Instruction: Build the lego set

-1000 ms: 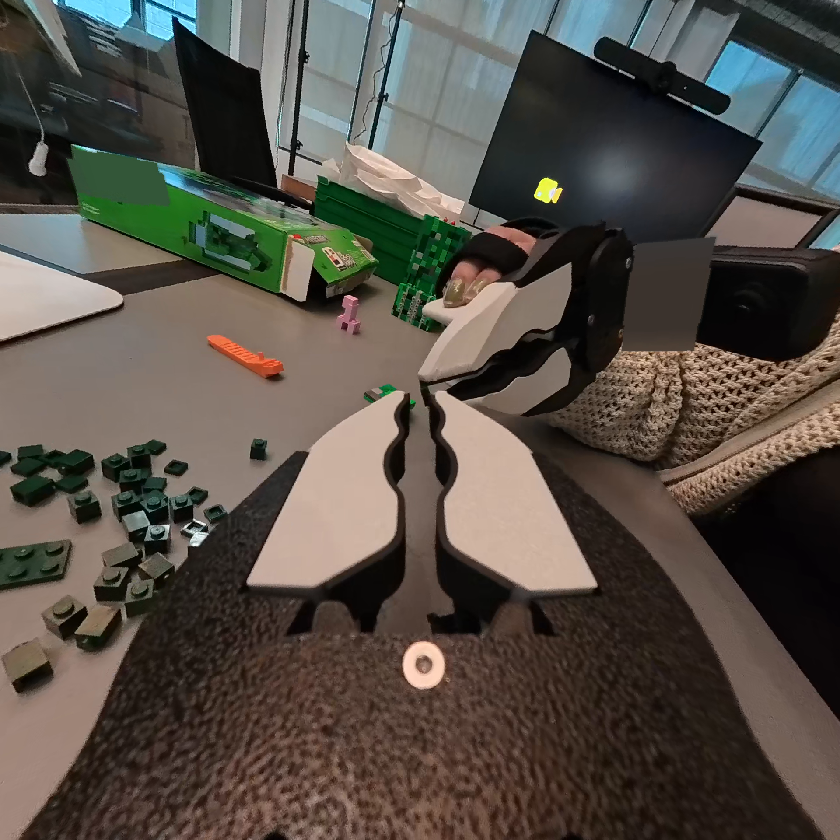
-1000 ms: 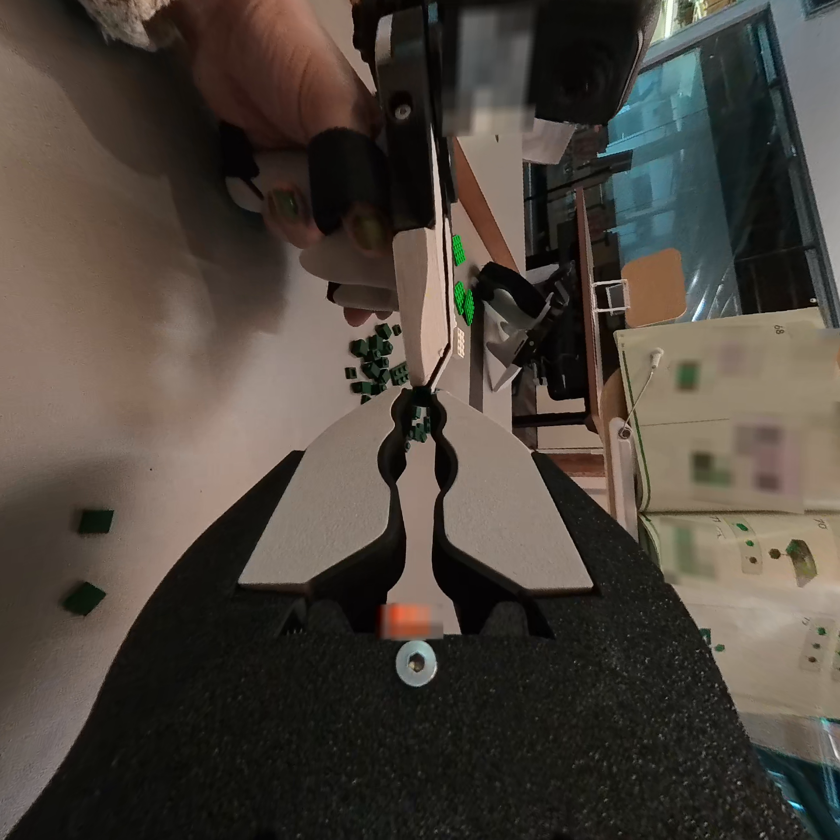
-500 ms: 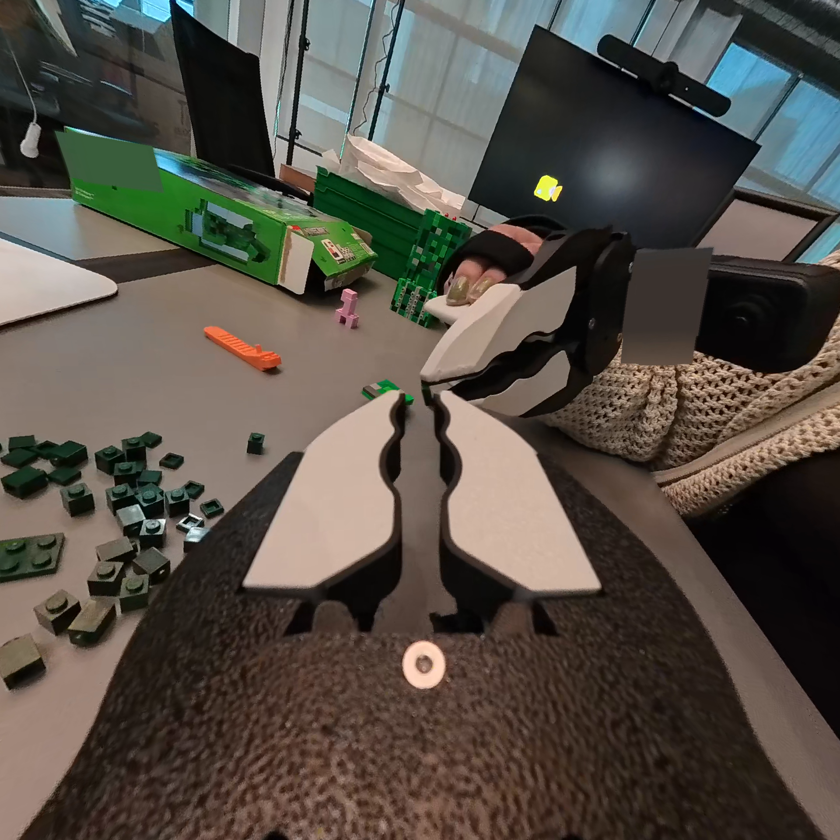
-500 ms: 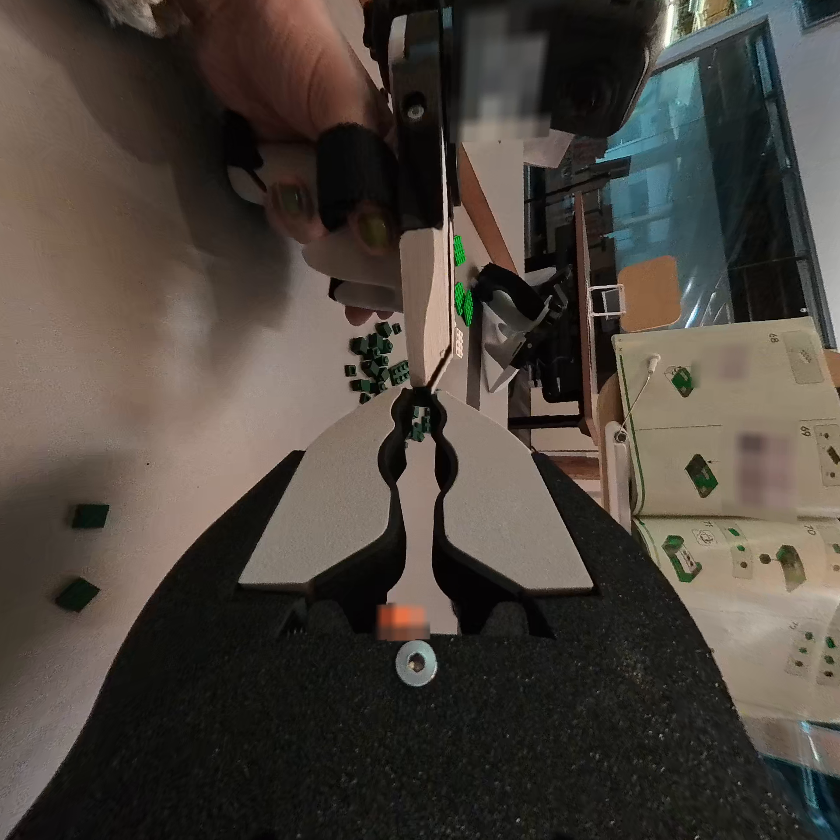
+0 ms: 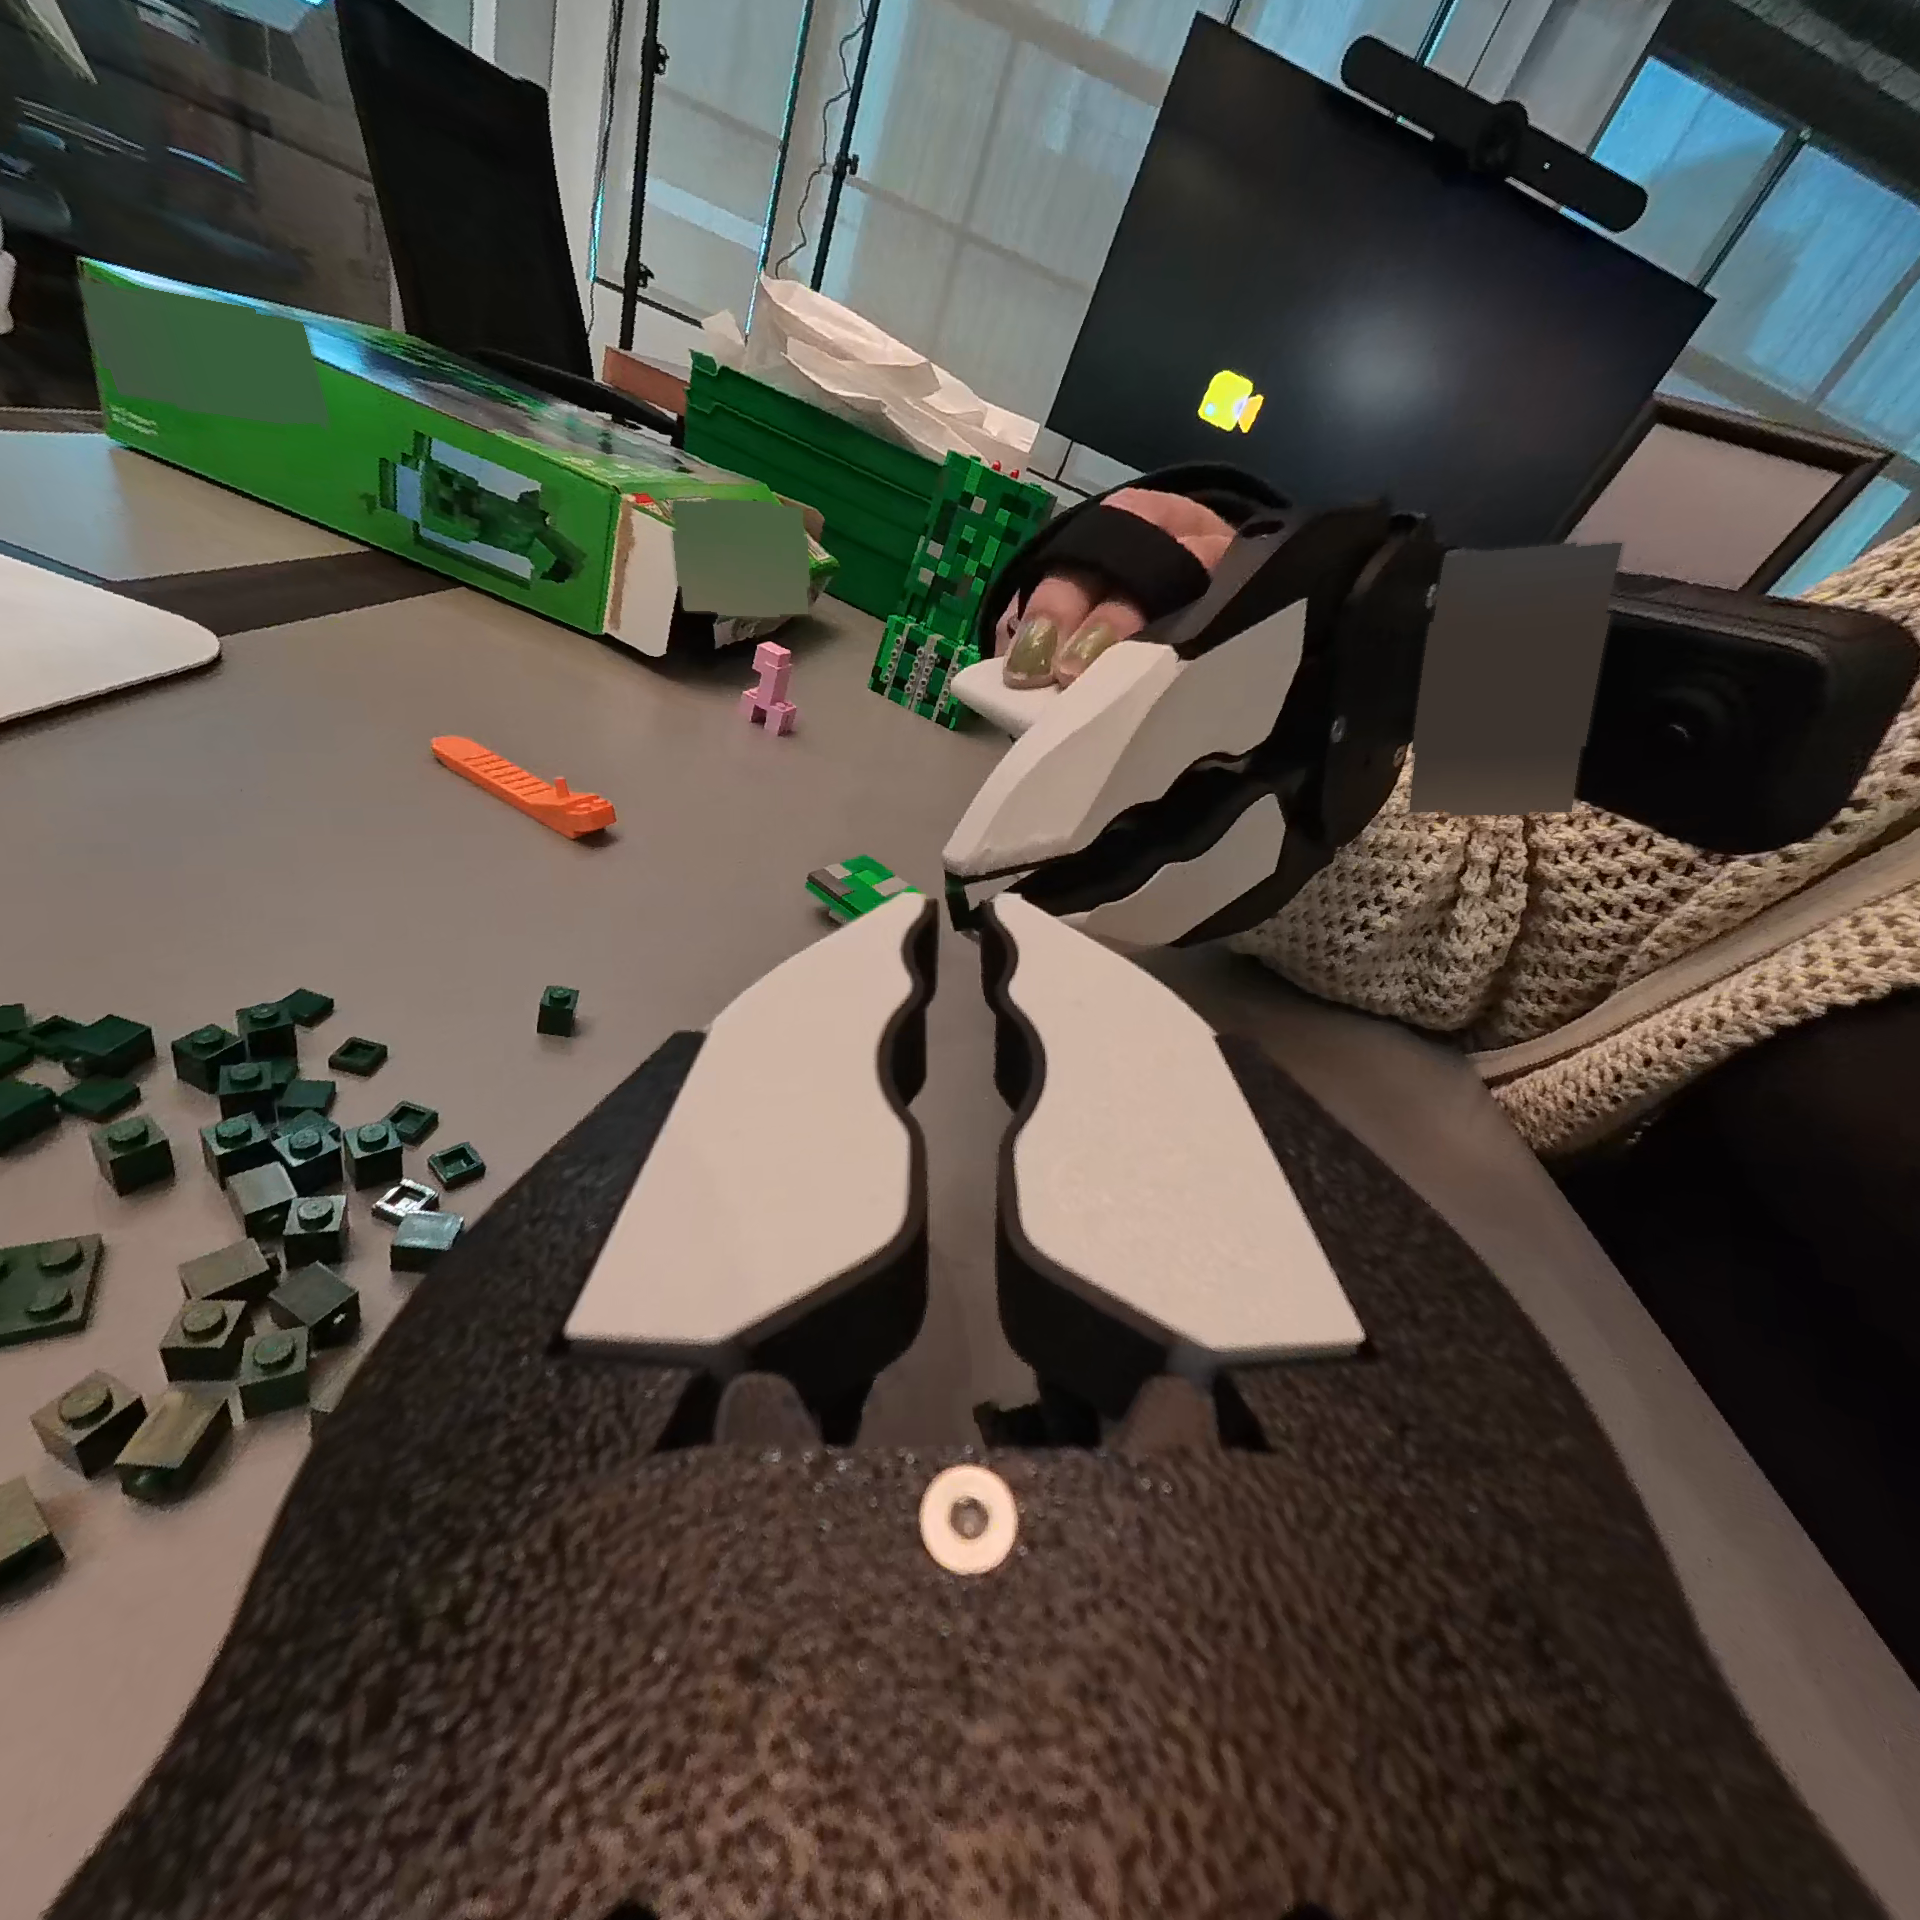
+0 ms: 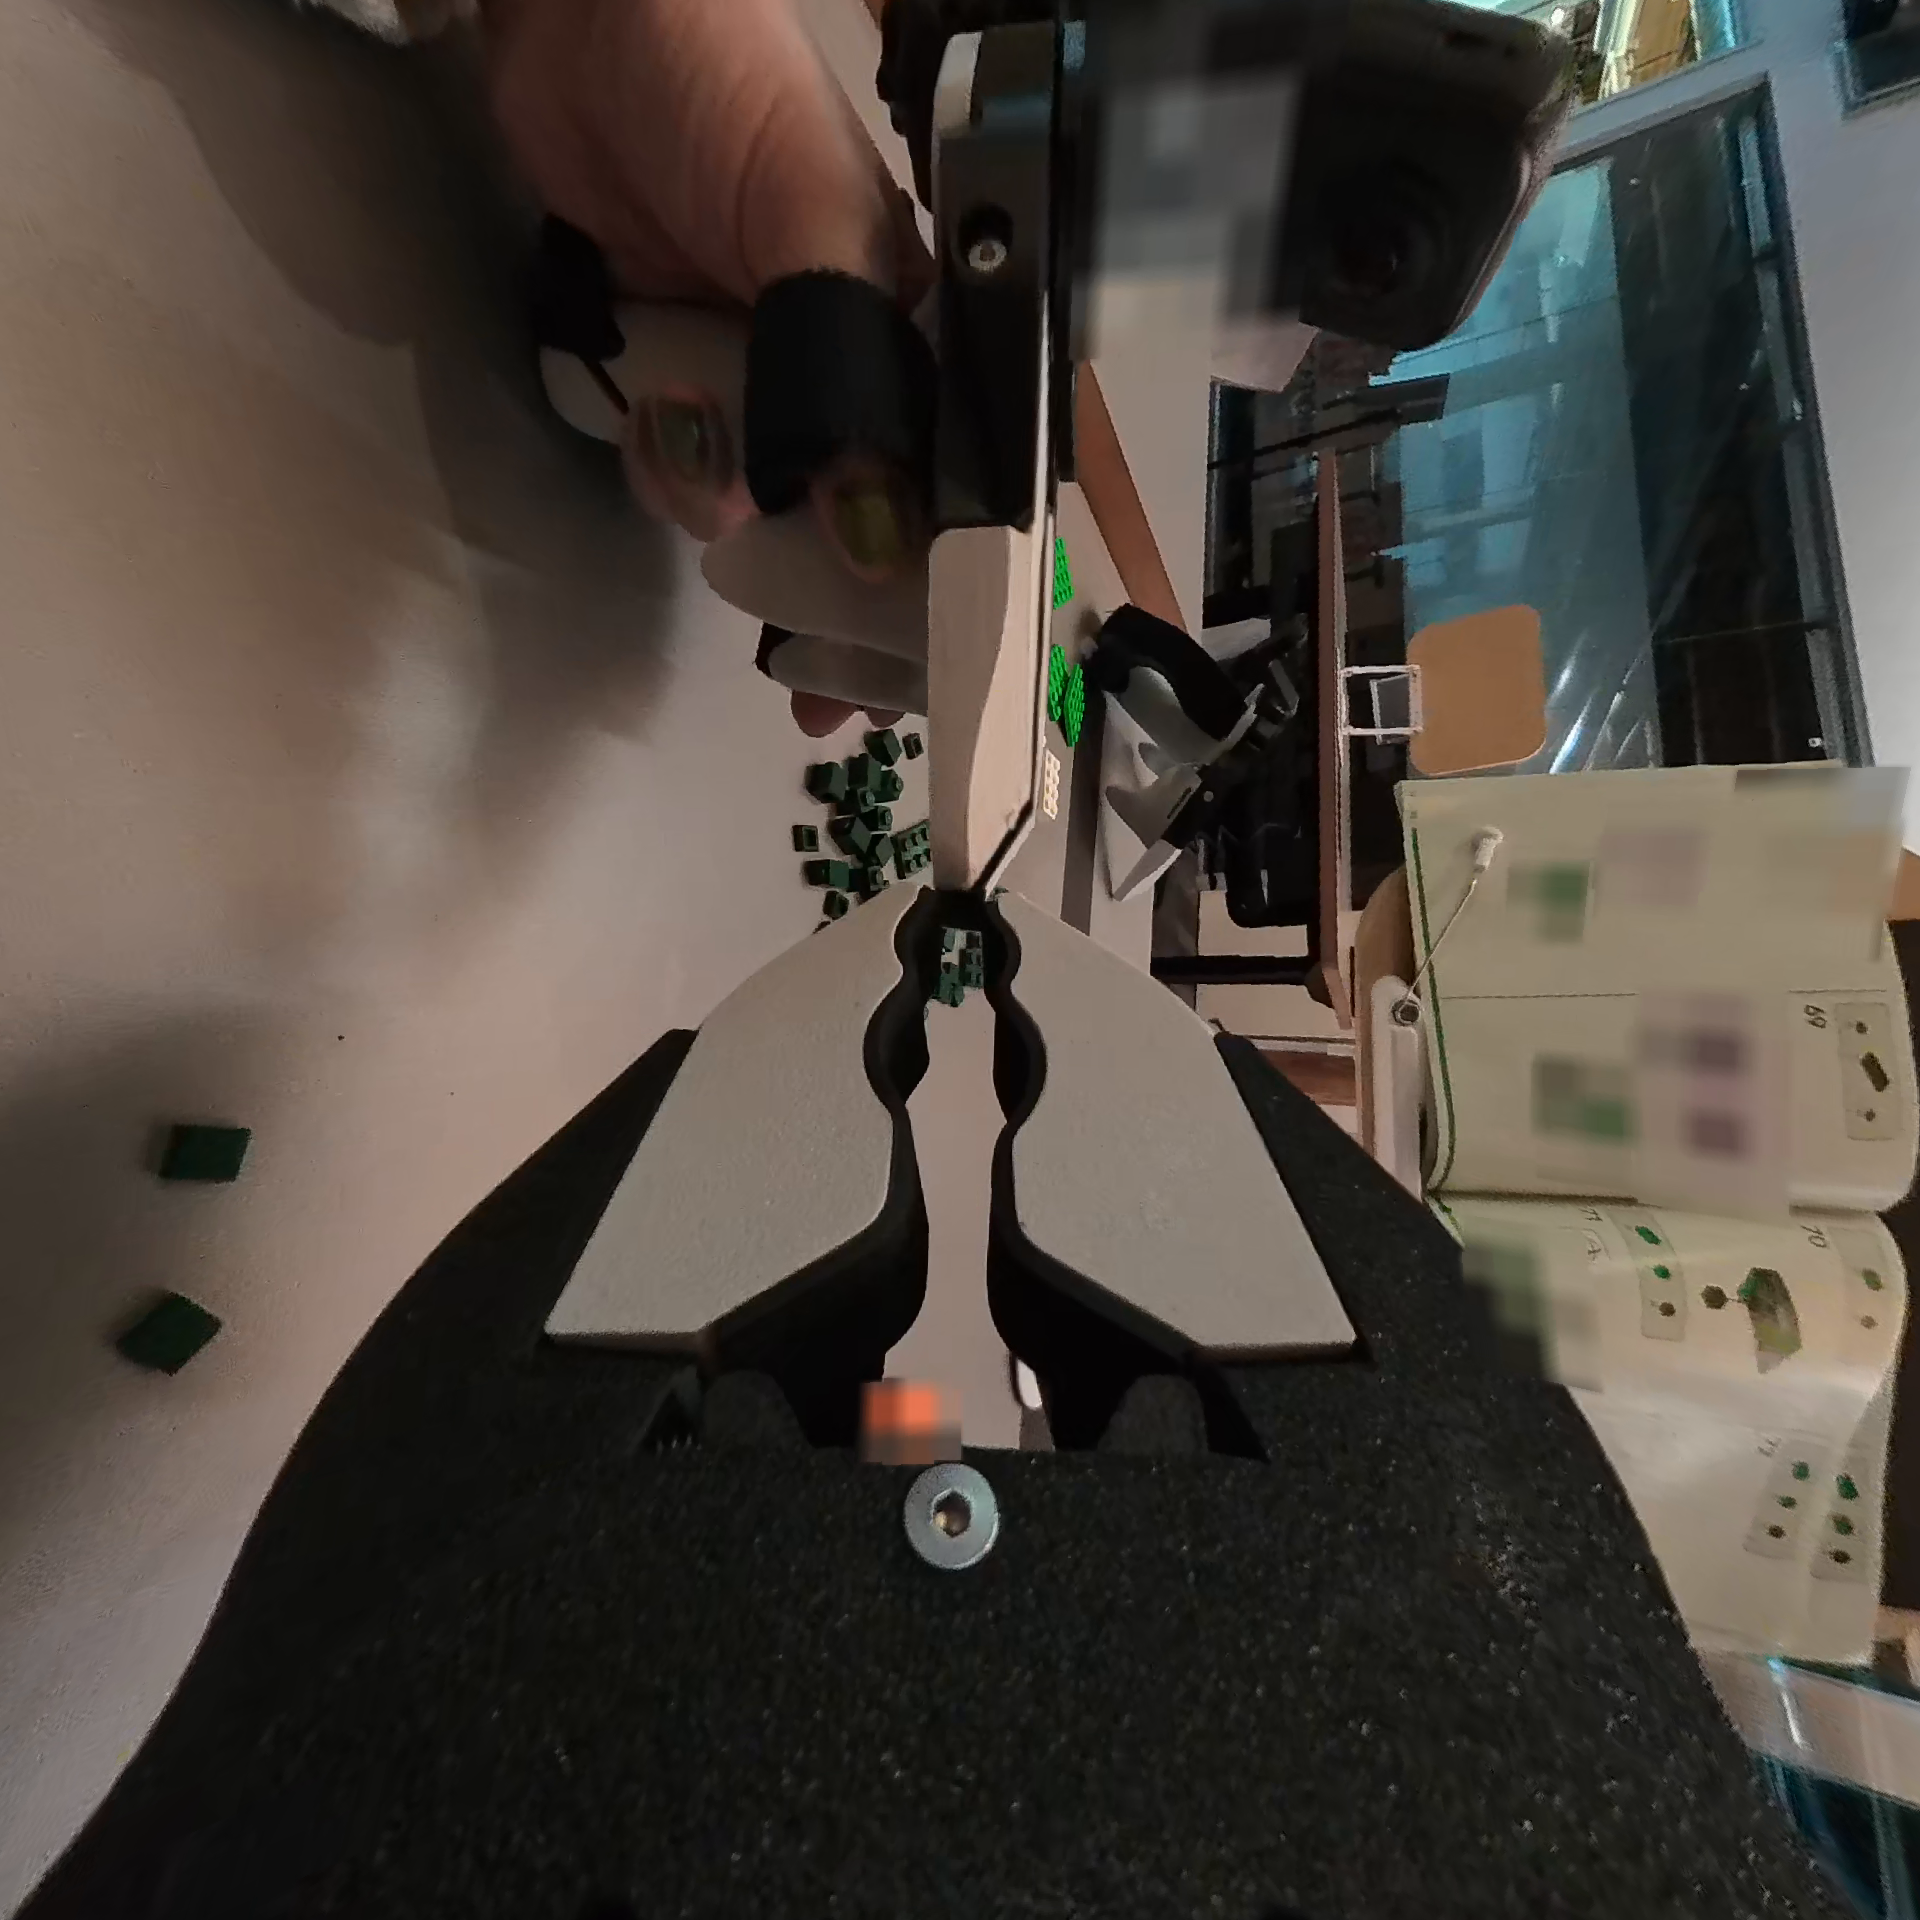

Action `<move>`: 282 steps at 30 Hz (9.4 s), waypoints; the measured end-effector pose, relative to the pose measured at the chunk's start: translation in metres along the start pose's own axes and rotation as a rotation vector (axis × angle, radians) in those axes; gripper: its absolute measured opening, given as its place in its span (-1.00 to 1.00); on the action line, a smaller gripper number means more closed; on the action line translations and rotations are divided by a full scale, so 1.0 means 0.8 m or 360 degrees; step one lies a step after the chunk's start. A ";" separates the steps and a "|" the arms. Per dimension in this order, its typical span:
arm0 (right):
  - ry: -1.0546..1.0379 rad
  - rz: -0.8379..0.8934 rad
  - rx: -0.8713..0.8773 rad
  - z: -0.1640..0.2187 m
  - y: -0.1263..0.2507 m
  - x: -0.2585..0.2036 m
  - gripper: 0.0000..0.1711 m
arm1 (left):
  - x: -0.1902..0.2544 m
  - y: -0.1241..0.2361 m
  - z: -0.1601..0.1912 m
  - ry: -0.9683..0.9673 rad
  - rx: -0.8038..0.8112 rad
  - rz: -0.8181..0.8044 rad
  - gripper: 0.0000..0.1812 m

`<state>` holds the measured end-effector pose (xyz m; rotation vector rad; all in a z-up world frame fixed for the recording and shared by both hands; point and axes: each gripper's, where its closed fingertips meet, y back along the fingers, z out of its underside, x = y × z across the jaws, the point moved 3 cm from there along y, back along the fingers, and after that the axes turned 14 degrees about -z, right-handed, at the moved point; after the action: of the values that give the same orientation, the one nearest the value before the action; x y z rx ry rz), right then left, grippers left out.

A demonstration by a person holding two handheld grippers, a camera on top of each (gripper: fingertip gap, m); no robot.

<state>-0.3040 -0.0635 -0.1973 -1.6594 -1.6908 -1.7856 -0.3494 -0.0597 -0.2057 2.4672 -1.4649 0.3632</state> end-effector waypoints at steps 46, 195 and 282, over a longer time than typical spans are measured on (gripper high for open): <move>-0.0257 -0.0592 -0.0016 0.017 -0.004 -0.078 -0.96 | -0.003 0.017 -0.028 -0.0615 0.0405 -0.0397 -0.56; -0.1313 -0.0580 0.0298 0.068 -0.007 0.002 -0.86 | -0.139 0.196 -0.061 -0.0440 0.0585 -0.2276 -0.93; -0.1232 -0.0649 0.0493 0.027 -0.020 0.006 -0.91 | -0.160 0.315 -0.054 -0.0358 0.0731 -0.2599 -1.00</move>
<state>-0.3054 -0.0389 -0.2088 -2.1094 -2.6107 -0.9195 -0.6344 -0.0569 -0.1866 3.0988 0.9515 0.0321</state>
